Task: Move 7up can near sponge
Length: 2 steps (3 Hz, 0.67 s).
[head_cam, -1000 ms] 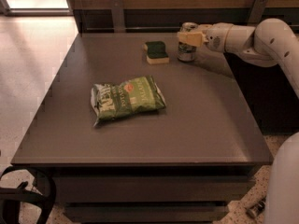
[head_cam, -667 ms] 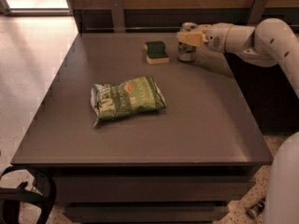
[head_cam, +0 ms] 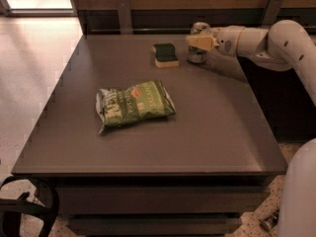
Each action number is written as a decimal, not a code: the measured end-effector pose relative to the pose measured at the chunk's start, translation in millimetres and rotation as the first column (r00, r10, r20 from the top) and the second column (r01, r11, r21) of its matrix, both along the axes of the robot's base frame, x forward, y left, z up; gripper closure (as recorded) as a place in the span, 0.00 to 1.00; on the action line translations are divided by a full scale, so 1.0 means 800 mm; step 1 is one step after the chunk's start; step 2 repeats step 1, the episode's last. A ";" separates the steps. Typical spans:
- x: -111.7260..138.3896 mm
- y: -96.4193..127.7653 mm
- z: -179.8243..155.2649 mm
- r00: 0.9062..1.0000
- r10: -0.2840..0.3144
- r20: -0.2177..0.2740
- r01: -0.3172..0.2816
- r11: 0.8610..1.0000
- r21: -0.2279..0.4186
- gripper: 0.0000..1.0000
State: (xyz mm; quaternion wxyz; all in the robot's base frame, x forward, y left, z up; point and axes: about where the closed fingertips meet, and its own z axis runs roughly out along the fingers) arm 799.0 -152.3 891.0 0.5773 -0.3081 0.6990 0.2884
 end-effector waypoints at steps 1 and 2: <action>0.001 0.004 -0.001 1.000 0.004 -0.001 -0.004 1.000 0.001 0.00; 0.001 0.004 -0.001 1.000 0.004 -0.001 -0.004 1.000 0.001 0.00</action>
Offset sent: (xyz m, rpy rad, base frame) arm 0.0000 0.0000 0.0000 0.0000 0.0000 0.0000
